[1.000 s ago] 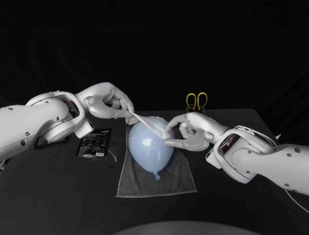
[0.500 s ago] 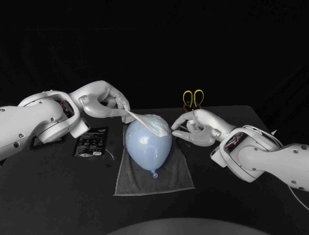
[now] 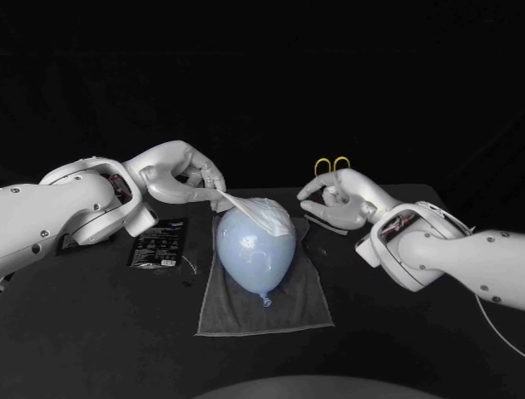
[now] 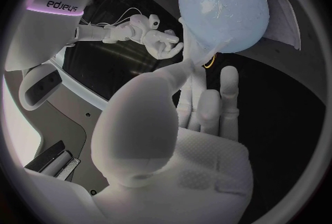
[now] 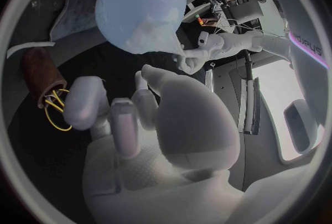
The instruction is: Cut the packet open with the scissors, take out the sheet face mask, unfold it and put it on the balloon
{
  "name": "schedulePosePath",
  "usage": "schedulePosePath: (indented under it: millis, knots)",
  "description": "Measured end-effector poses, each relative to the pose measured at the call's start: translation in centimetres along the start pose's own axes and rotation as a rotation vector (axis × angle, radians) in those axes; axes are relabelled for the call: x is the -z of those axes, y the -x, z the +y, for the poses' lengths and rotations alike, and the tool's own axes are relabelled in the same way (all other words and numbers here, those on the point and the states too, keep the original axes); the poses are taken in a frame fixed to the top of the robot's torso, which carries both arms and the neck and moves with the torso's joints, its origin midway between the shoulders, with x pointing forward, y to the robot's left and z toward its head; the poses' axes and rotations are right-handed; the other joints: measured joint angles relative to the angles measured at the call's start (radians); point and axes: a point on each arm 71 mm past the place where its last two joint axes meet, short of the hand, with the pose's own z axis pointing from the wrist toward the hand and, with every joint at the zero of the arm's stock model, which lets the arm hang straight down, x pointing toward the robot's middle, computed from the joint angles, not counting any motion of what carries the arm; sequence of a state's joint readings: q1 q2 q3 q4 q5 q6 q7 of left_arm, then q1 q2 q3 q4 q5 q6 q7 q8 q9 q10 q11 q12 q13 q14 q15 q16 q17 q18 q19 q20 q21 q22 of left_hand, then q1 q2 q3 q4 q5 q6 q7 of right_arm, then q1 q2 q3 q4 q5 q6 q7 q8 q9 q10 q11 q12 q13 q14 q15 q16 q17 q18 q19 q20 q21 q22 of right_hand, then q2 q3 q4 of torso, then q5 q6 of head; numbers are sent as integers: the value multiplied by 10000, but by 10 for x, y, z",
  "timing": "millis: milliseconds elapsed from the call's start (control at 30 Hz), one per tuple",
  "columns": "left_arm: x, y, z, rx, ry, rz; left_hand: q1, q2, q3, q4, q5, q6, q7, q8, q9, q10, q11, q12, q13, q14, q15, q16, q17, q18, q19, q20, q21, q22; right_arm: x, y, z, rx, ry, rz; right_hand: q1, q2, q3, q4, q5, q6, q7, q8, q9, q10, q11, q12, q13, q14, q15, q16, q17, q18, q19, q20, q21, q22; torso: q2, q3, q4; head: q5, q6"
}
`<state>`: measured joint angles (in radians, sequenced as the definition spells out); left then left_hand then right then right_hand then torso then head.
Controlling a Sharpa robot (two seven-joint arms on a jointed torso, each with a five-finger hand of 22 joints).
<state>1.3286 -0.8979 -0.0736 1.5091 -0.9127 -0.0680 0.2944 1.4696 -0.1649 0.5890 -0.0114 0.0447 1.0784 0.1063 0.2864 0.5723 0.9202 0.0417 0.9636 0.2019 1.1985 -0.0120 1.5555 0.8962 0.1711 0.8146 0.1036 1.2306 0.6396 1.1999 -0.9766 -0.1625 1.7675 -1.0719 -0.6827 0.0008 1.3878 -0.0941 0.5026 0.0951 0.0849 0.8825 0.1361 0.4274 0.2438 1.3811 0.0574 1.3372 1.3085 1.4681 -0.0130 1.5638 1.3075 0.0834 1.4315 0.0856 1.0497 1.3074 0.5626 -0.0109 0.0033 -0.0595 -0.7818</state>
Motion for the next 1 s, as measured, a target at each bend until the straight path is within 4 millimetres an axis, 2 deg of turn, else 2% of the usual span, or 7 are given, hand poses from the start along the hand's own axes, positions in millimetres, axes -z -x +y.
schedulePosePath:
  millis: [133,167,500,567,667,800,1000]
  knots:
    - [-2,-1,-2,-64,-127,-78,39,-39,0,0,0,8,-3,-6,-25,0,1,-1,-10,-35,35,0,-48,-3,0,0,29,29,-23,9,7,-319,-1,-77,-299,-160,96,-40,0,-37,35,-97,-44,-830,35,-1000,-654,-1,1,-245,4,17,-325,66,-858,-1,1,-7,9,50,84]
    - [-2,-1,-2,-76,-152,-98,40,-39,0,0,0,25,14,-6,-30,0,1,-28,-9,-35,35,-1,-51,-3,0,0,29,37,-27,9,9,-389,10,-26,-344,-206,97,-40,0,-38,35,-97,-46,-934,41,-1119,-773,-1,1,-262,7,93,-337,78,-910,-1,5,-6,10,76,102]
    - [-5,-2,-6,-161,-395,-309,82,-76,1,-1,-1,-3,73,-156,-163,-35,36,-227,-63,-105,105,-1,-105,-12,-36,-35,264,171,-57,-12,40,-622,700,891,-607,-363,-18,22,0,-1,70,-174,-72,-868,53,-1102,-807,-1,2,-284,7,154,-337,78,-835,4,12,-23,20,257,179]
    - [-5,-2,-6,-169,-420,-340,82,-76,276,-277,-9,-125,190,-256,-217,-91,93,-271,-74,-144,143,-2,-158,-16,-56,-55,278,201,-60,-16,45,-600,827,1001,-616,-372,-36,25,0,0,70,-174,-73,-853,39,-1095,-791,-1,2,-283,6,153,-336,78,-800,6,12,-23,23,289,192]
    - [-6,-2,-7,-174,-439,-397,50,-108,346,-347,-10,-453,252,-447,-302,-216,217,-443,-143,-289,216,-42,-316,-19,-157,13,309,221,-63,-23,54,-534,1029,1156,-706,-458,-127,65,43,0,69,-174,-86,-853,39,-1095,-796,-1,3,-240,6,153,-336,78,-798,7,12,-23,20,340,204]
    - [-6,-1,-7,-180,-451,-469,-55,-212,346,-401,11,-737,365,-624,-414,-397,393,-616,-228,-617,332,-99,-722,-22,-251,107,309,221,-66,-31,63,-395,1214,1282,-1108,-625,-404,262,197,-20,88,-254,-111,-853,39,-1096,-904,-1,3,-237,0,153,-337,78,-873,7,12,-20,12,407,213]
    - [-6,-1,-7,-191,-429,-558,-107,-264,263,-451,19,-803,403,-701,-467,-518,441,-692,-245,-784,426,-106,-928,-23,-326,183,309,220,-70,-38,71,0,1368,1258,-1738,-1005,-1120,752,275,-34,101,-272,-112,-906,66,-1167,-1078,-2,4,-237,-2,152,-336,78,-1129,6,11,-12,6,455,220]
